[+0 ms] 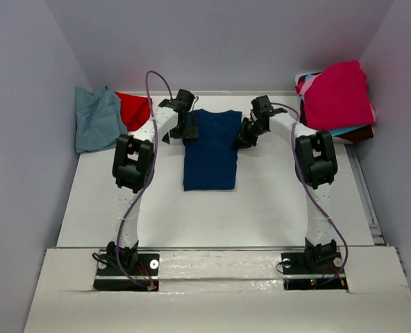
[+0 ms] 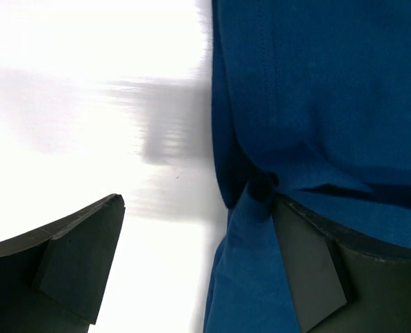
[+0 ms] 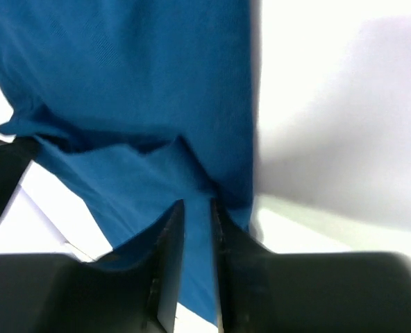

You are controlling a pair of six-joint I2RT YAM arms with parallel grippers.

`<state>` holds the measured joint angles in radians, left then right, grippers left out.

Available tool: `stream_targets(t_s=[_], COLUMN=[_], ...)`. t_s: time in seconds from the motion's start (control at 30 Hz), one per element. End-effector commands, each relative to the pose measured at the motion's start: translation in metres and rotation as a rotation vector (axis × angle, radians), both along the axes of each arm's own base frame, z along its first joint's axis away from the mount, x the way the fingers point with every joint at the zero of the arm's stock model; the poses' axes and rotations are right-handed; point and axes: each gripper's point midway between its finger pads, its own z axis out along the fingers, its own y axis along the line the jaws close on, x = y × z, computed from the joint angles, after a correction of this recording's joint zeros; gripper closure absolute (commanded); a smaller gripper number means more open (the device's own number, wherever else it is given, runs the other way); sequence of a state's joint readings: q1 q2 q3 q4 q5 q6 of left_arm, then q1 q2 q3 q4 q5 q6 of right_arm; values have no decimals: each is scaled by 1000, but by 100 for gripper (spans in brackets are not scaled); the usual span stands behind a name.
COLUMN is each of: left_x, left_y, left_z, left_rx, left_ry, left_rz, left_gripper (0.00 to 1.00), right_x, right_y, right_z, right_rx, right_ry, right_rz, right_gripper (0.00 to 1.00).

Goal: Fold and stack the t-shirts
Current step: Fold the tshirt

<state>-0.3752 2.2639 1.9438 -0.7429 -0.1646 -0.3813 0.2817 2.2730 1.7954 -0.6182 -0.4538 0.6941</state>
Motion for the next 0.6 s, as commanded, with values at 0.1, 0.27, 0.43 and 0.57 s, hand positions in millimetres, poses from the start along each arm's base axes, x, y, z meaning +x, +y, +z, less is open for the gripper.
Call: stream_targets(t_s=[0.1, 0.27, 0.43, 0.57], left_x=[-3, -30, -85, -124], left_y=[20, 19, 10, 4], left_z=[69, 76, 53, 35], left_rx=[20, -35, -163, -261], left_ry=[-135, -119, -28, 30], left_rz=[48, 32, -1, -17], left_gripper=[1, 1, 1, 1], right_x=[-1, -33, -84, -119], right_y=[-4, 1, 2, 4], right_z=[87, 84, 60, 42], right_rx=[26, 53, 50, 84], right_ry=[-148, -114, -24, 32], right_rz=[18, 39, 48, 42], right_gripper=[66, 61, 56, 52])
